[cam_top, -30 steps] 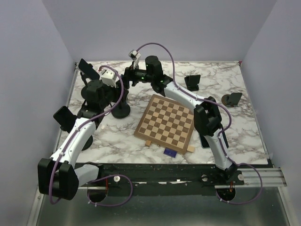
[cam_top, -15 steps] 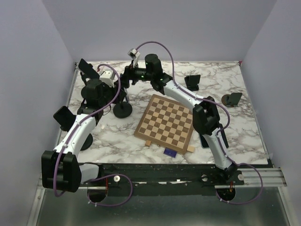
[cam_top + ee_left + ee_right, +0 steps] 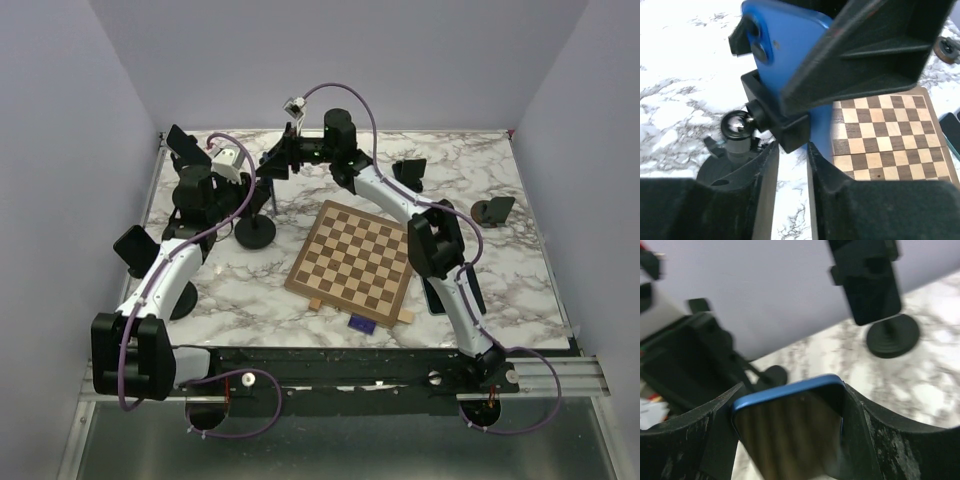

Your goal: Remove the phone from the phone stand

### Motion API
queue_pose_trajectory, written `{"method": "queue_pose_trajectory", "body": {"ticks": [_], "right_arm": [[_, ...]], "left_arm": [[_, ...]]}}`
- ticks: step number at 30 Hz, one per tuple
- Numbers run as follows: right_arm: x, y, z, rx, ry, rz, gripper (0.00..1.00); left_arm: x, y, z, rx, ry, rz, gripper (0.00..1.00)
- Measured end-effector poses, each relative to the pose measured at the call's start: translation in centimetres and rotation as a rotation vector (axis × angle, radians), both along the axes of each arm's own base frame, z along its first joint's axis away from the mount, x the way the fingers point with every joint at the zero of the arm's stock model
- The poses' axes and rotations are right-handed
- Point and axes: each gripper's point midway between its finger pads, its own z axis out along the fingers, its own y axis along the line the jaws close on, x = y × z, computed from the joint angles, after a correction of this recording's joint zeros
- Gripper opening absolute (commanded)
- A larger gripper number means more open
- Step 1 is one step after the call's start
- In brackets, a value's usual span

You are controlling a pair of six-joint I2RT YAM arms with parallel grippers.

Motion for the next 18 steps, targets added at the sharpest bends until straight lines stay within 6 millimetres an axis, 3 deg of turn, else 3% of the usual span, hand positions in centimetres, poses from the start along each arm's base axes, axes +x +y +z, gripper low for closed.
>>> {"method": "queue_pose_trajectory", "body": {"ticks": [9,15,18], "right_arm": [[-3.5,0.0,3.2,0.106,0.007,0.175,0.01],[-2.9,0.2,2.5,0.059,0.061,0.059,0.01],[-2.0,-0.2,2.5,0.033,0.078,-0.034,0.01]], "left_arm": [[1.0,-0.2,-1.2,-0.023,-0.002,-0.080,0.02],[1.6,0.1,-1.3,-0.029,-0.007,-0.074,0.04],[1.6,0.2,-1.0,-0.031,-0.010,-0.064,0.16]]}}
